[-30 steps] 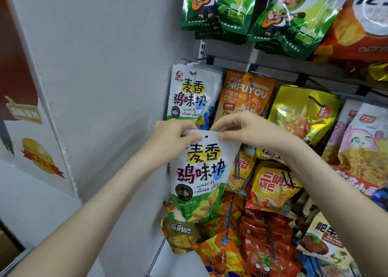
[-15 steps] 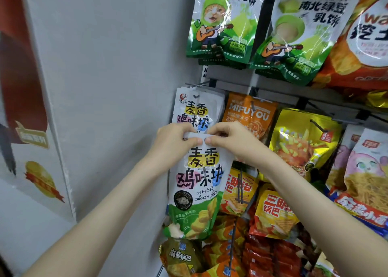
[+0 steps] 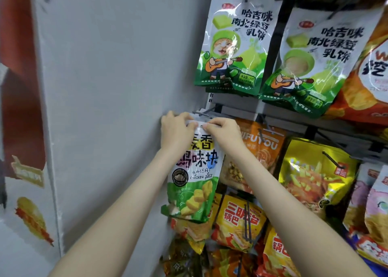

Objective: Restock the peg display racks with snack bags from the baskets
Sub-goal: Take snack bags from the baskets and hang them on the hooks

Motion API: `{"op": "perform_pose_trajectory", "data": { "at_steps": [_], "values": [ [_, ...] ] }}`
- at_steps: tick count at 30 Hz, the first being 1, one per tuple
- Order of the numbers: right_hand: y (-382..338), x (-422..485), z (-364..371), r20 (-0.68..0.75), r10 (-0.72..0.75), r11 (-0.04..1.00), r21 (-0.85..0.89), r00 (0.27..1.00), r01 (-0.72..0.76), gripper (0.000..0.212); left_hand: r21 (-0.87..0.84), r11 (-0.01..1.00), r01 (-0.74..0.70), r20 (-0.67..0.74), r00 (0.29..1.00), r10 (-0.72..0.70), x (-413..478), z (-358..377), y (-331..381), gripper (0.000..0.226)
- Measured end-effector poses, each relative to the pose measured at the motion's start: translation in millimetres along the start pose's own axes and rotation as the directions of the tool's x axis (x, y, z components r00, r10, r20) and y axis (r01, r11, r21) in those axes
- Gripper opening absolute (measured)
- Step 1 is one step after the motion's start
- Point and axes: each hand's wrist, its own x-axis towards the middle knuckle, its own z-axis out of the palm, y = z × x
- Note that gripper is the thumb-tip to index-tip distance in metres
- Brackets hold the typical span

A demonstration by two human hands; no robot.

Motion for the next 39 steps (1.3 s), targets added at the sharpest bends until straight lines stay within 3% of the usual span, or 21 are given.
{"op": "perform_pose_trajectory", "data": {
  "at_steps": [3, 9, 13, 15, 17, 20, 23, 28, 31, 34, 39],
  "values": [
    [3.4, 11.7, 8.6, -0.045, 0.017, 1.0, -0.011, 0.999, -0.017, 0.011, -0.018, 1.0, -0.012, -0.025, 1.0, 0.011, 10.4, 9.5, -5.6, 0.026],
    [17.1, 23.4, 13.7, -0.069, 0.019, 0.998, -0.065, 0.997, -0.023, 0.019, 0.244, 0.964, -0.107, -0.059, 0.99, 0.125, 18.5, 33.6, -15.7, 0.033],
    [27.1, 32.7, 19.9, -0.151, 0.0, 0.992, -0.126, 0.989, -0.019, 0.023, 0.271, 0.937, -0.22, -0.11, 0.96, 0.257, 2.9, 49.4, -26.8, 0.041],
    [34.1, 32.9, 26.7, -0.258, -0.104, 0.948, -0.318, 0.96, 0.017, 0.021, 0.235, 0.92, -0.314, -0.057, 0.94, 0.335, -12.7, 59.1, -40.2, 0.043],
    [44.7, 25.7, 35.1, -0.328, -0.329, 0.784, -0.617, 0.886, 0.063, 0.02, 0.22, 0.905, -0.364, 0.058, 0.931, 0.361, -22.8, 63.8, -53.7, 0.051],
    [64.8, 7.8, 46.3, -0.242, -0.543, 0.63, -0.751, 0.804, 0.199, 0.03, 0.202, 0.918, -0.34, 0.254, 0.924, 0.287, -15.8, 61.9, -68.2, 0.062],
    [81.4, 3.4, 51.8, -0.124, -0.488, 0.6, -0.767, 0.864, 0.228, 0.047, 0.203, 0.905, -0.373, 0.341, 0.894, 0.291, 2.4, 63.1, -72.6, 0.061],
    [85.2, 17.6, 50.5, -0.022, -0.27, 0.66, -0.733, 0.963, 0.168, 0.06, 0.235, 0.896, -0.376, 0.415, 0.873, 0.257, 25.9, 73.6, -67.5, 0.054],
    [85.1, 18.9, 45.9, 0.023, -0.211, 0.708, -0.686, 0.977, 0.169, 0.055, 0.247, 0.887, -0.391, 0.397, 0.876, 0.276, 29.2, 73.9, -63.8, 0.07],
    [83.6, 4.0, 41.7, 0.014, -0.244, 0.736, -0.649, 0.97, 0.194, 0.055, 0.237, 0.899, -0.368, 0.351, 0.895, 0.275, 23.2, 74.3, -64.7, 0.055],
    [81.5, -28.9, 47.4, -0.006, -0.233, 0.793, -0.58, 0.972, 0.186, 0.057, 0.136, 0.926, -0.353, 0.272, 0.912, 0.307, 11.3, 66.5, -62.1, 0.052]
  ]
}}
